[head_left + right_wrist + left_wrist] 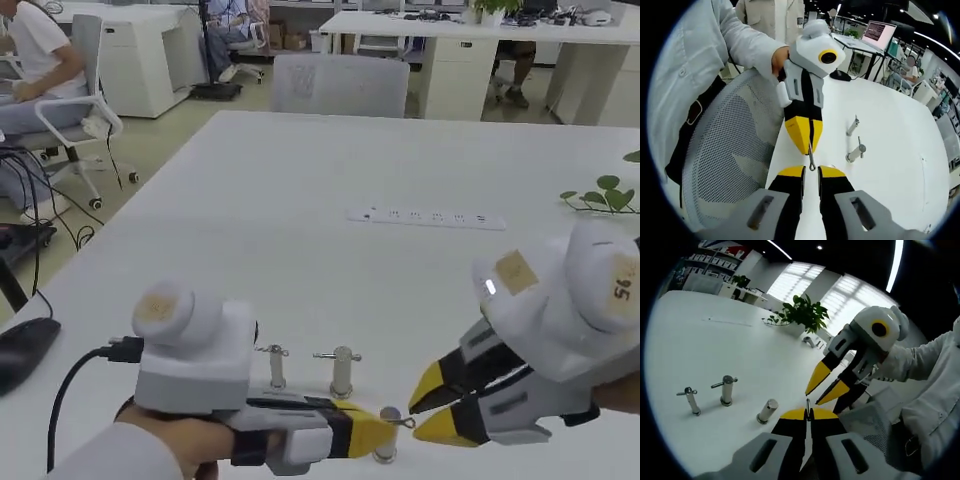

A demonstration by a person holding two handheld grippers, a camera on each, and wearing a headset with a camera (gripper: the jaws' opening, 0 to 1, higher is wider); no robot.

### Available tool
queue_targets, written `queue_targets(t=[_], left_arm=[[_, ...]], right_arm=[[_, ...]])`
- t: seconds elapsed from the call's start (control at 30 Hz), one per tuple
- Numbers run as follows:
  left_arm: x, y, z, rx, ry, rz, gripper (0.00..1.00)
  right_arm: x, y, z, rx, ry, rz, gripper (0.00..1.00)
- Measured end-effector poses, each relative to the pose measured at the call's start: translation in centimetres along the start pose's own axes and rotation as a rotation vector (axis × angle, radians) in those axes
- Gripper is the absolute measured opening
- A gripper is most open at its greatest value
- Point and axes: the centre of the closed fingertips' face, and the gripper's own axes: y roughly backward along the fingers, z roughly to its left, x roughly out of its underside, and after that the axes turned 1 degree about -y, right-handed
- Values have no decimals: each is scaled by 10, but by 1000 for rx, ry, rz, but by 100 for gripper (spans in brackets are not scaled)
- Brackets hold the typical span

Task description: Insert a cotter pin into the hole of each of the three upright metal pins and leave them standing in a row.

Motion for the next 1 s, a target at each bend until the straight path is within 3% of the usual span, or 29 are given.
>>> queue_targets(t=[0.33,0.5,0.77,1.0], left_arm=[[2,1,-6,17,-174,25,0],[4,3,-11,31,-267,40,0],[7,2,-15,47,-357,62,0],[4,1,-17,60,-415,56,0]], right_arm=[[-3,5,3,-46,-80,-51,12],[-3,4,10,-79,-88,-49,12],[-3,0,18,-124,-104,-52,12],[-2,-1,21,-150,-115,-54,11]])
